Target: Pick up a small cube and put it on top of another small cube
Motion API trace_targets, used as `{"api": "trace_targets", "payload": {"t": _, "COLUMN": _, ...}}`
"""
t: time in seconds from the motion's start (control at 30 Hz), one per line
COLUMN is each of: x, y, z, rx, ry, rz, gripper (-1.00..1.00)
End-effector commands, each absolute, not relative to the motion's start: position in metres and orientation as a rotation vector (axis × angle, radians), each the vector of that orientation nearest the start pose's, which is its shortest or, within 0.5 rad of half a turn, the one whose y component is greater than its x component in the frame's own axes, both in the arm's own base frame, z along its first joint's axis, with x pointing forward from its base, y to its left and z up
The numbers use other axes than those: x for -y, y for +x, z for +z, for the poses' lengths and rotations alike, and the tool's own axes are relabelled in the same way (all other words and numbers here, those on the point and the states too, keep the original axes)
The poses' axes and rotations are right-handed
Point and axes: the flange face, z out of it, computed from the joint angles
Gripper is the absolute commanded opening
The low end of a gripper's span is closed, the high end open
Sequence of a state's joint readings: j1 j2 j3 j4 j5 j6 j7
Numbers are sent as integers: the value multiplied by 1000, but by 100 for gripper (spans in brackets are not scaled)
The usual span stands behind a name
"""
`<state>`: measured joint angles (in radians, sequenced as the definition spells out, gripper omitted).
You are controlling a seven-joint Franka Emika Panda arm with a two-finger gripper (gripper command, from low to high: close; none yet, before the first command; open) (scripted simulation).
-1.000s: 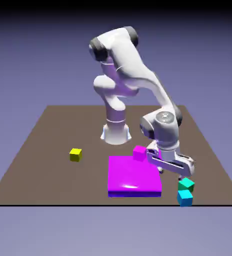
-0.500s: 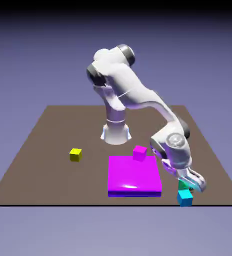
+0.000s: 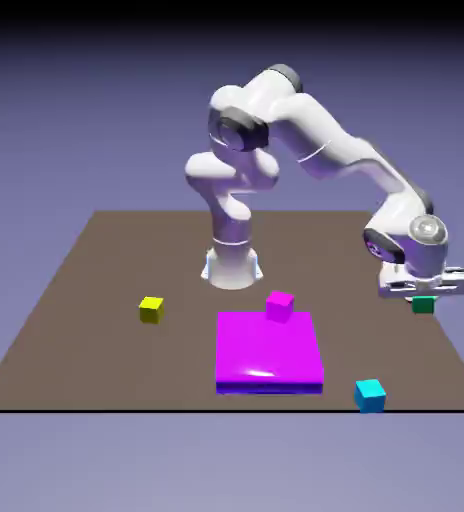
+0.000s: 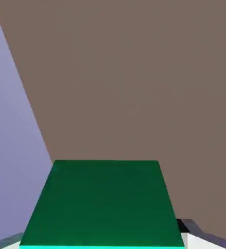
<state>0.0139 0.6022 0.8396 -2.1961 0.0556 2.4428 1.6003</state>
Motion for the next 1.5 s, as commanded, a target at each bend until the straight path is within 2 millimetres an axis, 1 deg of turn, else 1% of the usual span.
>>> {"api": "trace_targets", "payload": {"t": 0.0, "x": -410, "y": 343, "z": 183, "rx": -1215, "ry": -2797, "rz": 768, "gripper": -100}}
{"api": "trace_targets", "payload": {"t": 0.13, "x": -369, "y": 360, "z": 175, "rx": -1104, "ry": -2879, "rz": 710, "gripper": -100}}
{"api": "trace_targets", "payload": {"t": 0.27, "x": -326, "y": 377, "z": 173, "rx": -999, "ry": -2940, "rz": 662, "gripper": -100}}
{"api": "trace_targets", "payload": {"t": 0.4, "x": -282, "y": 391, "z": 177, "rx": -895, "ry": -2981, "rz": 625, "gripper": -100}}
{"api": "trace_targets", "payload": {"t": 0.57, "x": -227, "y": 405, "z": 190, "rx": -766, "ry": -3006, "rz": 588, "gripper": -100}}
{"api": "trace_targets", "payload": {"t": 0.6, "x": -212, "y": 409, "z": 193, "rx": -787, "ry": -3001, "rz": 581, "gripper": -100}}
{"api": "trace_targets", "payload": {"t": 0.67, "x": -166, "y": 420, "z": 196, "rx": -970, "ry": -2962, "rz": 568, "gripper": -100}}
{"api": "trace_targets", "payload": {"t": 0.73, "x": -120, "y": 427, "z": 199, "rx": -1150, "ry": -2907, "rz": 557, "gripper": -100}}
{"api": "trace_targets", "payload": {"t": 0.8, "x": -75, "y": 429, "z": 204, "rx": -1325, "ry": -2838, "rz": 549, "gripper": -100}}
{"api": "trace_targets", "payload": {"t": 0.87, "x": -32, "y": 427, "z": 208, "rx": -1494, "ry": -2754, "rz": 542, "gripper": -100}}
{"api": "trace_targets", "payload": {"t": 0.93, "x": 11, "y": 420, "z": 213, "rx": -1655, "ry": -2657, "rz": 539, "gripper": -100}}
{"api": "trace_targets", "payload": {"t": 1.0, "x": 51, "y": 408, "z": 217, "rx": -1807, "ry": -2547, "rz": 538, "gripper": -100}}
{"api": "trace_targets", "payload": {"t": 1.13, "x": 123, "y": 375, "z": 225, "rx": -2079, "ry": -2294, "rz": 542, "gripper": -100}}
{"api": "trace_targets", "payload": {"t": 1.23, "x": 169, "y": 342, "z": 230, "rx": -2251, "ry": -2080, "rz": 552, "gripper": -100}}
{"api": "trace_targets", "payload": {"t": 1.33, "x": 207, "y": 305, "z": 232, "rx": -2391, "ry": -1851, "rz": 566, "gripper": -100}}
{"api": "trace_targets", "payload": {"t": 1.43, "x": 240, "y": 262, "z": 232, "rx": -2510, "ry": -1604, "rz": 581, "gripper": -100}}
{"api": "trace_targets", "payload": {"t": 1.47, "x": 255, "y": 244, "z": 232, "rx": -2569, "ry": -1499, "rz": 577, "gripper": -100}}
